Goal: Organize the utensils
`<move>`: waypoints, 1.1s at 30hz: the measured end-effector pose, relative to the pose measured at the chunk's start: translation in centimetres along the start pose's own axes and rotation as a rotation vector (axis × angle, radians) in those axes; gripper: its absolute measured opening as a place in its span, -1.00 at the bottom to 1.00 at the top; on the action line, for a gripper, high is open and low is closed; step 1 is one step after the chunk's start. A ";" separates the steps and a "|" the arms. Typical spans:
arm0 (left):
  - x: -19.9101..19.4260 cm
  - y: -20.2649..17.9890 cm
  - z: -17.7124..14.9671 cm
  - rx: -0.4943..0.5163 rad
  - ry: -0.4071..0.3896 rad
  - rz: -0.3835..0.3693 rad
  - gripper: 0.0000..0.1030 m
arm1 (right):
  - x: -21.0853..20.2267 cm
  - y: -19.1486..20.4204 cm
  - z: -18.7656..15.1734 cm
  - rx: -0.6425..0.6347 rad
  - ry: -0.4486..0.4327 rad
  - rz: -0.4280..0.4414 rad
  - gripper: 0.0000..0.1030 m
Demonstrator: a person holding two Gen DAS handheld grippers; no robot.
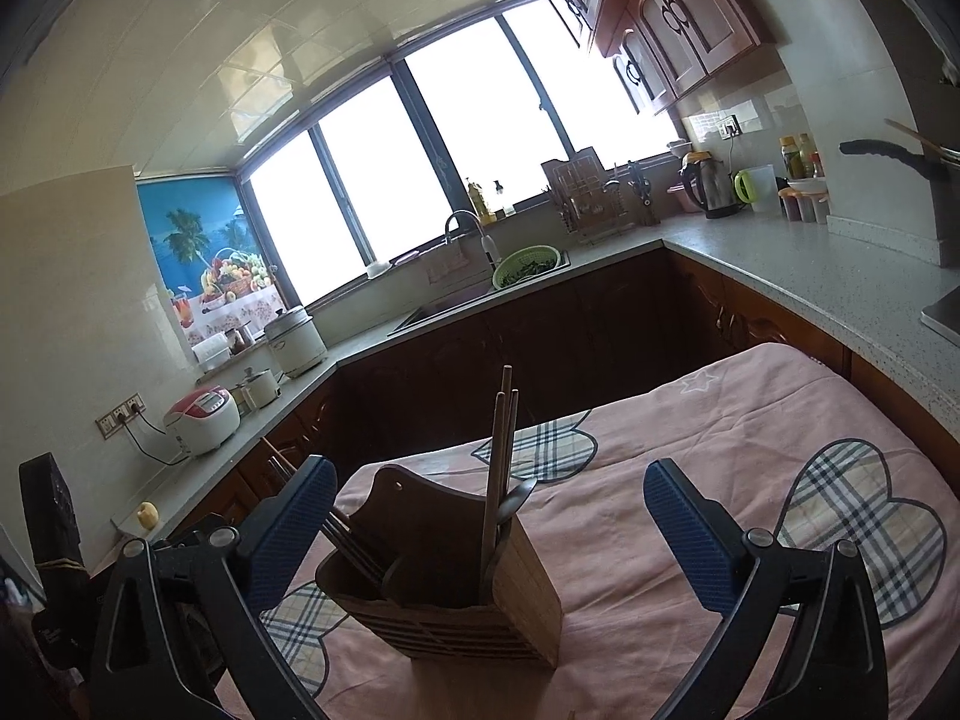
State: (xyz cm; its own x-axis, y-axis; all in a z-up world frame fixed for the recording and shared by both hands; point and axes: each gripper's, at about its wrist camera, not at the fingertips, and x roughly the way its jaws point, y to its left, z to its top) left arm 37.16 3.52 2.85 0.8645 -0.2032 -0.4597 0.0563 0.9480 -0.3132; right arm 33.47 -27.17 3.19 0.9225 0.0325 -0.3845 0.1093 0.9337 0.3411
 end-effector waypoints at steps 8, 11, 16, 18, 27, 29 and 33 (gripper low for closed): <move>-4.0 0.5 -1.4 0.000 -0.002 -0.002 0.92 | -2.8 1.2 -1.4 -0.017 0.016 0.022 1.00; -5.5 0.8 -2.2 -0.006 0.008 -0.001 0.95 | -3.7 1.5 -2.0 -0.023 0.028 0.026 1.00; -8.3 1.0 -3.2 -0.005 0.018 0.005 0.98 | -5.7 1.8 -3.1 -0.011 0.033 0.038 1.00; -9.3 0.8 -3.4 0.000 0.021 0.008 0.98 | -6.5 2.0 -3.5 -0.010 0.034 0.041 1.00; -14.0 0.0 -5.6 0.058 0.014 0.018 0.98 | -10.0 2.9 -5.5 -0.055 0.041 0.033 1.00; -15.0 -0.2 -6.2 0.077 0.008 0.027 0.98 | -10.7 3.0 -5.9 -0.067 0.039 0.030 1.00; -16.5 -0.3 -7.7 0.105 -0.007 0.043 0.98 | -12.0 3.5 -7.0 -0.099 0.037 0.023 1.00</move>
State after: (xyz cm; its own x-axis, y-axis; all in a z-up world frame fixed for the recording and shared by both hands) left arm 19.05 4.72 4.15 0.8706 -0.1602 -0.4653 0.0705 0.9763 -0.2044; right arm 20.20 -21.81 2.94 0.9100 0.0653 -0.4094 0.0497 0.9632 0.2640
